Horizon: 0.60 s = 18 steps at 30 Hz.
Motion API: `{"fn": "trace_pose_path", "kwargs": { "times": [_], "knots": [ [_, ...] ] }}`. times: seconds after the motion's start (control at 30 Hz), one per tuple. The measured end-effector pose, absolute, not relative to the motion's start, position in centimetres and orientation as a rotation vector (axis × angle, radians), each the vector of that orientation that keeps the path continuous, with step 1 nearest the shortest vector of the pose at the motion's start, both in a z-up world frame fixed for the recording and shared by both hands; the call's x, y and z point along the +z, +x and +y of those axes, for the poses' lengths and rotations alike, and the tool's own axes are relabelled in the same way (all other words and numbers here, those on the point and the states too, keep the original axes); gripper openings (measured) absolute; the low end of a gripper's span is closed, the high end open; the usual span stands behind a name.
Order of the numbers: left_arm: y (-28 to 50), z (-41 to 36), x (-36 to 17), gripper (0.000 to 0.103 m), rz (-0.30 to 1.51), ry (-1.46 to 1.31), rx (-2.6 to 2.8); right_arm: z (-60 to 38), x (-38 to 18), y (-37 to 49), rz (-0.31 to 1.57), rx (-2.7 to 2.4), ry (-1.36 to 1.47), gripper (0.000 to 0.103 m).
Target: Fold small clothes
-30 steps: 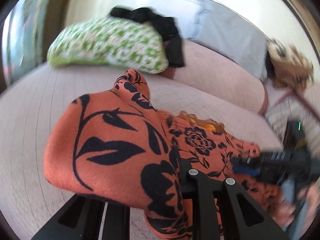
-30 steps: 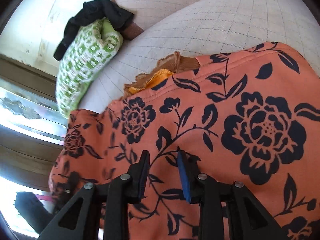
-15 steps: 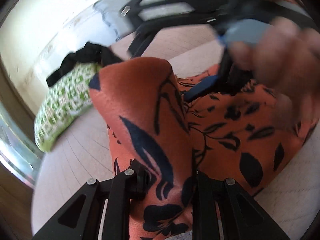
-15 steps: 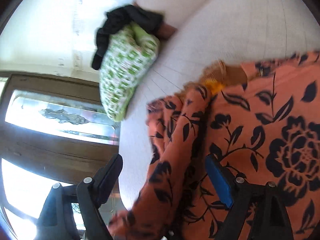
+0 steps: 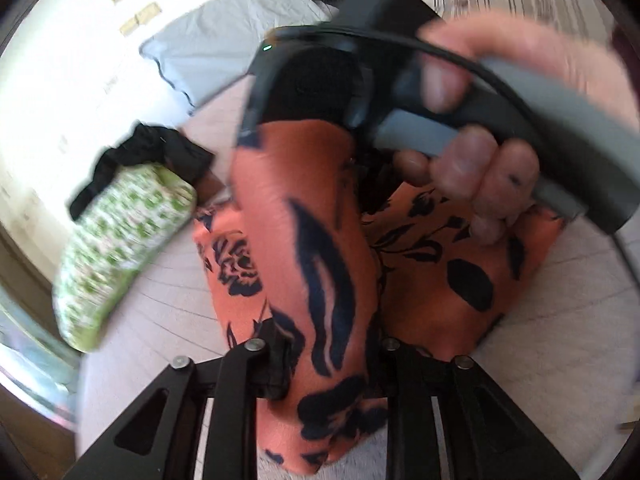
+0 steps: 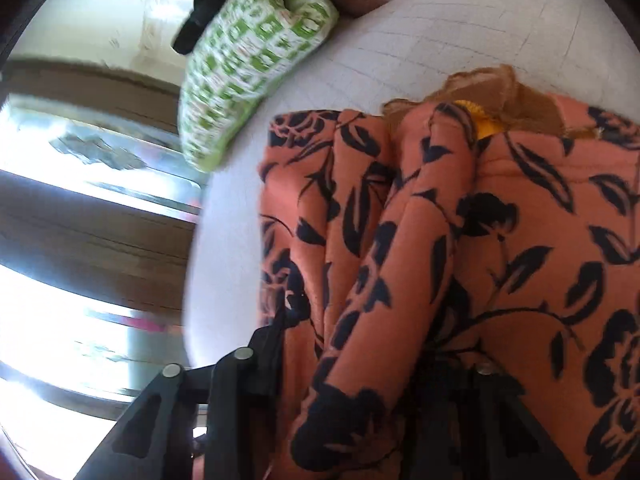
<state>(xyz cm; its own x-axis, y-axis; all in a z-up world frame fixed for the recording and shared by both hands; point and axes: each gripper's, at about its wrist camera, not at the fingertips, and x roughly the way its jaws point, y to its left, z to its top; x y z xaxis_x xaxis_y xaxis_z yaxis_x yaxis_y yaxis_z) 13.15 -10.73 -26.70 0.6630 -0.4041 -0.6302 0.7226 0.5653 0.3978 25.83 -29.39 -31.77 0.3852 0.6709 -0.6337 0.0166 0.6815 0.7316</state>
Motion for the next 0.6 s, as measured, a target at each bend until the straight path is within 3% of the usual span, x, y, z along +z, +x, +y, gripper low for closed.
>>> {"fn": "trace_pose_path", "kwargs": {
  "times": [0.17, 0.23, 0.27, 0.4, 0.5, 0.6],
  "knots": [
    [15.3, -5.7, -21.7, 0.03, 0.554, 0.357, -0.925, -30.1, -27.1, 23.1, 0.957, 0.399, 0.652, 0.024],
    [15.9, -4.2, -20.4, 0.054, 0.537, 0.255, -0.963, -31.4, -24.1, 20.9, 0.859, 0.362, 0.615, 0.024],
    [16.2, -3.6, -19.9, 0.06, 0.521, 0.209, -0.965, -32.2, -22.6, 19.7, 0.808, 0.338, 0.583, 0.024],
    [16.6, -3.7, -19.2, 0.063, 0.539, 0.122, -1.072, -34.8, -19.4, 15.2, 0.693, 0.226, 0.415, 0.024],
    [16.0, -4.8, -19.3, 0.064, 0.54, 0.149, -1.16, -38.3, -22.8, 13.9, 0.777, 0.177, 0.464, 0.024],
    [15.6, -5.5, -19.1, 0.065, 0.543, 0.172, -1.247, -41.9, -28.8, 14.9, 1.028, 0.059, 0.62, 0.035]
  ]
}}
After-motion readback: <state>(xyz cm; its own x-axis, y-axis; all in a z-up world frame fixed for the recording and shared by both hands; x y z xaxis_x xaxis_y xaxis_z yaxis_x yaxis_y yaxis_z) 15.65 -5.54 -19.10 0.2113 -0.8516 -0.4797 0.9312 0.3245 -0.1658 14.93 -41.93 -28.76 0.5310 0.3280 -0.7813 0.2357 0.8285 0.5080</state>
